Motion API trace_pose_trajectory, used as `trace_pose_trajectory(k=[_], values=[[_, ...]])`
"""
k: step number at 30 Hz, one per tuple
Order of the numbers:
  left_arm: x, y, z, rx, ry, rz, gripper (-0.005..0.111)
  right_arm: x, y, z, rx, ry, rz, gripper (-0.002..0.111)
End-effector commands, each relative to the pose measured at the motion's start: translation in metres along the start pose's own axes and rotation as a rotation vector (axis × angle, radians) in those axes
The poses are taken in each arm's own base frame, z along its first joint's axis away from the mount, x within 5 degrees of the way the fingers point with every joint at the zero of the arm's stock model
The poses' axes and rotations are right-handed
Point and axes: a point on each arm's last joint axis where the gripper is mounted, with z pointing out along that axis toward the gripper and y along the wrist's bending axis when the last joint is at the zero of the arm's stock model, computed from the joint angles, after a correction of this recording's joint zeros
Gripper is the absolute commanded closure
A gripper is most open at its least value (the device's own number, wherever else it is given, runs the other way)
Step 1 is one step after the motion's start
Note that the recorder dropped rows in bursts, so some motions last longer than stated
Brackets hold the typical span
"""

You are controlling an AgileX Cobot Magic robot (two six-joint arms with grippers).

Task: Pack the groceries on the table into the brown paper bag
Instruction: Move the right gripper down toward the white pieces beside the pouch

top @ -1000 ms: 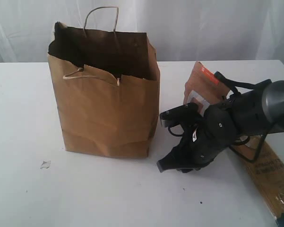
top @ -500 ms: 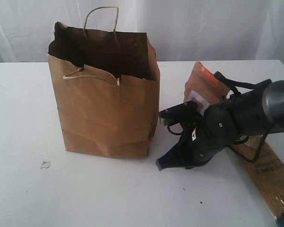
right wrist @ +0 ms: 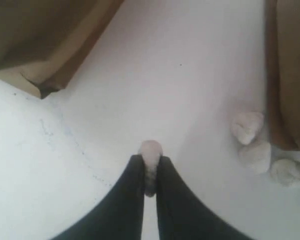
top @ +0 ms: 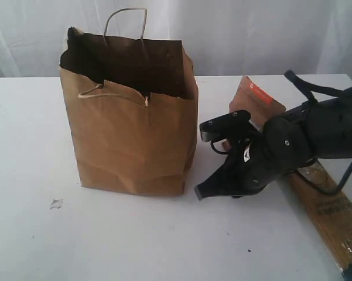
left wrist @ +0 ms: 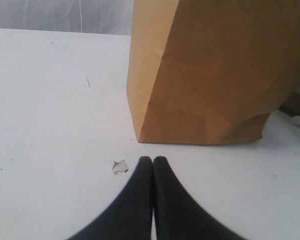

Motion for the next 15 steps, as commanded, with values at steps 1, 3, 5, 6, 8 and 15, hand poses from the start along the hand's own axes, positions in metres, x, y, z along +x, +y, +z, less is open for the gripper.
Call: trace_pose_trajectory(k=[1, 3, 5, 6, 8, 15], values=[[0.0, 0.0, 0.0, 0.002, -0.006, -0.009, 0.107, -0.002, -0.004, -0.01, 0.01, -0.008, -0.018, 0.106], [0.0, 0.0, 0.0, 0.002, -0.006, -0.009, 0.107, -0.004, -0.004, -0.016, 0.01, -0.027, -0.019, 0.106], [0.0, 0.0, 0.0, 0.002, -0.006, -0.009, 0.107, -0.005, -0.004, -0.021, 0.01, -0.045, -0.019, 0.106], [0.0, 0.0, 0.0, 0.002, -0.006, -0.009, 0.107, -0.006, -0.004, -0.024, 0.01, -0.055, -0.02, 0.106], [0.0, 0.0, 0.0, 0.002, -0.006, -0.009, 0.107, -0.008, -0.004, -0.03, 0.01, -0.075, -0.022, 0.106], [0.0, 0.0, 0.0, 0.002, -0.006, -0.009, 0.107, -0.012, -0.004, -0.046, 0.011, -0.135, -0.028, 0.106]])
